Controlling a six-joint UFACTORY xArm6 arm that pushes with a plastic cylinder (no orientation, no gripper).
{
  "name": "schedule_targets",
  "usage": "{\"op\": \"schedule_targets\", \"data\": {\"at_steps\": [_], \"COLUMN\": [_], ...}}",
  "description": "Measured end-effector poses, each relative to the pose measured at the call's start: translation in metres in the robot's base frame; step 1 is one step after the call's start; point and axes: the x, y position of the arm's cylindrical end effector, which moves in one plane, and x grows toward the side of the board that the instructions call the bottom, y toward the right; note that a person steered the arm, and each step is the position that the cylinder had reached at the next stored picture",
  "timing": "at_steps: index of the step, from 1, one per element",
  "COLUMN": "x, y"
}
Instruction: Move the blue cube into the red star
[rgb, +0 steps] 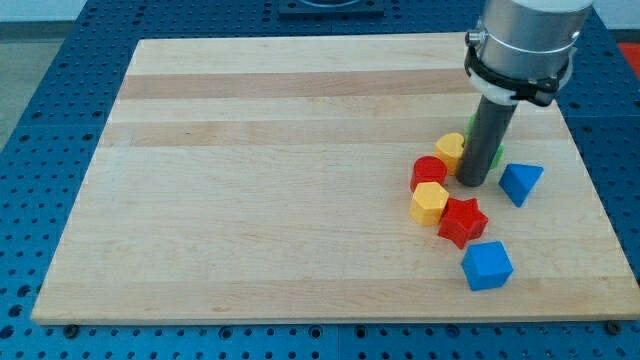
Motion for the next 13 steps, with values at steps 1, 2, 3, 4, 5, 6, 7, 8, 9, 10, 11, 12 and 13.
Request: {"op": "schedule_targets", "data": {"at_steps": [1,2,3,4,5,6,7,8,9,10,11,12,13], "x": [-0.013,-0.013,-0.011,0.016,0.029,0.035,0.082,0.141,0.154,0.155,0.155,0.155,0.155], "y": [-0.003,-0.003,-0.003,0.002,0.009,0.015,0.048,0.078,0.077,0.065,0.048,0.035,0.022]}}
